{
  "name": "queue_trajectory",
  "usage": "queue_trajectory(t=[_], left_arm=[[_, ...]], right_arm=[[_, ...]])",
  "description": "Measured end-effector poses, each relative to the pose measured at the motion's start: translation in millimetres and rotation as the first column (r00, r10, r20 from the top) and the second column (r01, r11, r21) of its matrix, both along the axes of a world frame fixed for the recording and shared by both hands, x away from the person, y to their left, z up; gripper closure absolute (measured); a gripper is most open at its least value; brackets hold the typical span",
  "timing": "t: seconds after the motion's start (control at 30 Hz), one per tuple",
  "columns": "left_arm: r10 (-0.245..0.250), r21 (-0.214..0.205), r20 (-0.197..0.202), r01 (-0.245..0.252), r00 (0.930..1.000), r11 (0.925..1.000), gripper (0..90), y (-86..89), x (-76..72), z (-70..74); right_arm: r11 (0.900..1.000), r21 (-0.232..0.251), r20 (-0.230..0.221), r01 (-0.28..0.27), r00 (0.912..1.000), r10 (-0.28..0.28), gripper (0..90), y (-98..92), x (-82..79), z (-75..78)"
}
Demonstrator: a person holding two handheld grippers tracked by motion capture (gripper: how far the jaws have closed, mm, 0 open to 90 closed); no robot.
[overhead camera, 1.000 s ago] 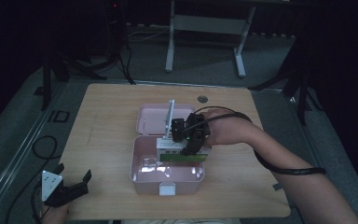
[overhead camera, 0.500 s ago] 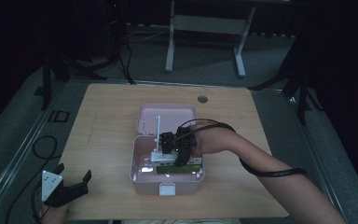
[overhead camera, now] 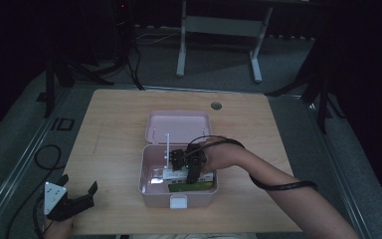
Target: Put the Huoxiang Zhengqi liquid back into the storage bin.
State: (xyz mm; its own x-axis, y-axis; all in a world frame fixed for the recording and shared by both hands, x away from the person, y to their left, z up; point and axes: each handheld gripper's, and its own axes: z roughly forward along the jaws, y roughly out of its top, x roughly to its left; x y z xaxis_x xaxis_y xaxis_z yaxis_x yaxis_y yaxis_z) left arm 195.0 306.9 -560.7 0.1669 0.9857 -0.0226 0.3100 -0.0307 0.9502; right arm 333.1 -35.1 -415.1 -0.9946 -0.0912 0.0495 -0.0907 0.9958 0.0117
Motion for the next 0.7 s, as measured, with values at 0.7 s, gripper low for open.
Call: queue_trajectory(t=[0.7], left_arm=[[-0.002, 0.004, -0.001, 0.002, 1.0, 1.0, 0.3, -0.5, 0.0, 0.0]], right_arm=[[0.9991, 0.034, -0.071, 0.025, 0.9972, -0.022, 61.1, -10.0, -1.7, -44.5]])
